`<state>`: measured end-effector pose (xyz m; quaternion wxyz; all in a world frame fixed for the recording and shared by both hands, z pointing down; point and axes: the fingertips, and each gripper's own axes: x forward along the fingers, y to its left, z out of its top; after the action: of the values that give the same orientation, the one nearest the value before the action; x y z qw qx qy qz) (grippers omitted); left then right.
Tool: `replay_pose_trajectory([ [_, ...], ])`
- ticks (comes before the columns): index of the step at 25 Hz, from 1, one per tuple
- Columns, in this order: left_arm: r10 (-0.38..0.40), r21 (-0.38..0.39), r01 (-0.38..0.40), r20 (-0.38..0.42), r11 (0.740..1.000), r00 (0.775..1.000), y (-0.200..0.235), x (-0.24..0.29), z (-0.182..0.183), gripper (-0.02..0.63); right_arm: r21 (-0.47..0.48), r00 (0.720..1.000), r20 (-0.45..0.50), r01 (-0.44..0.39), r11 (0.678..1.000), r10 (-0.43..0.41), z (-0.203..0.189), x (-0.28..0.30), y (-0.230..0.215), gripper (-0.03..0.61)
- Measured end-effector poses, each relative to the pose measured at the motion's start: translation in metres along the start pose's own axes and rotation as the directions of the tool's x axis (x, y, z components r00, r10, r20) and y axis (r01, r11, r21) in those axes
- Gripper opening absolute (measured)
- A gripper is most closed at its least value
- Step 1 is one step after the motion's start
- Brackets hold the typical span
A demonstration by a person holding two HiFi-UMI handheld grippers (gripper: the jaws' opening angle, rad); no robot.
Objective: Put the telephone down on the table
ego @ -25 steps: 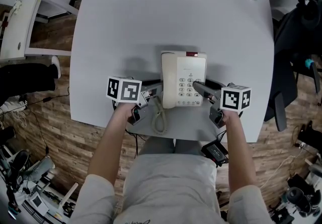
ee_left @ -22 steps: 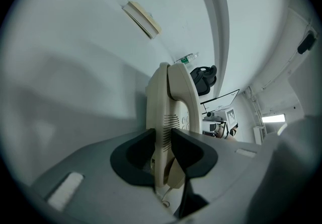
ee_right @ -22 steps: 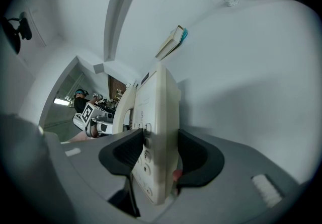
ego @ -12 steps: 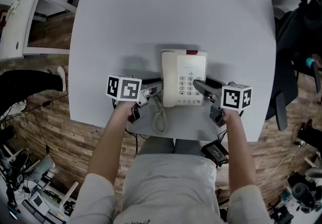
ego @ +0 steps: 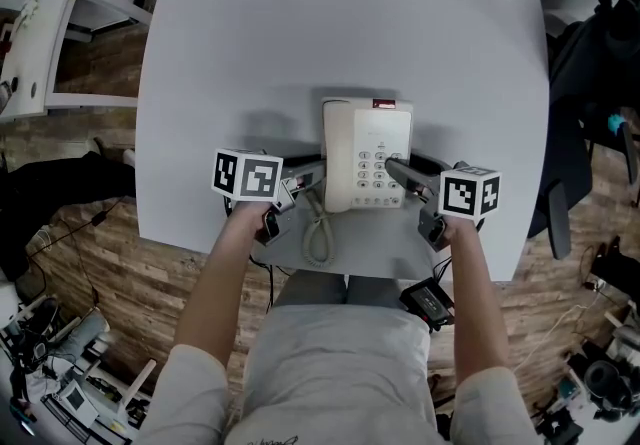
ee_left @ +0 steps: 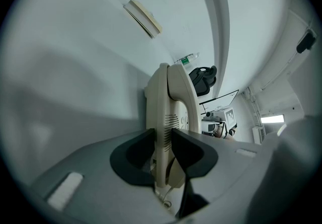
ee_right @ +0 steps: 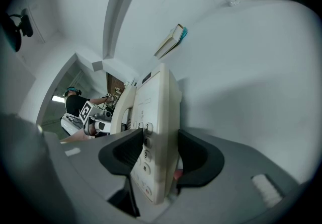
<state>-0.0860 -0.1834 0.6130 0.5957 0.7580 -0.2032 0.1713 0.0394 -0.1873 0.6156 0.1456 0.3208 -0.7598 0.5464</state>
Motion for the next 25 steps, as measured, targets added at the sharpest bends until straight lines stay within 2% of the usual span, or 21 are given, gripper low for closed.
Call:
replay_pose_trajectory([
  [8, 0.02, 0.017, -0.02, 0.003, 1.0, 1.0, 0.0002, -0.0003, 0.0002, 0.127, -0.002, 1.0, -0.009, 0.005, 1.0, -0.005, 0.0001, 0.0008, -0.0015, 0.224],
  [17, 0.003, 0.035, -0.004, 0.017, 0.999, 1.0, 0.0008, -0.0001, 0.0006, 0.133, 0.0, 1.0, 0.006, 0.001, 1.0, -0.001, 0.0, 0.0011, -0.0021, 0.23],
  [25, 0.0, 0.014, -0.001, 0.024, 1.0, 1.0, 0.0033, -0.0008, 0.0007, 0.147, 0.006, 1.0, 0.002, 0.007, 1.0, -0.007, 0.0, 0.0013, -0.0023, 0.232],
])
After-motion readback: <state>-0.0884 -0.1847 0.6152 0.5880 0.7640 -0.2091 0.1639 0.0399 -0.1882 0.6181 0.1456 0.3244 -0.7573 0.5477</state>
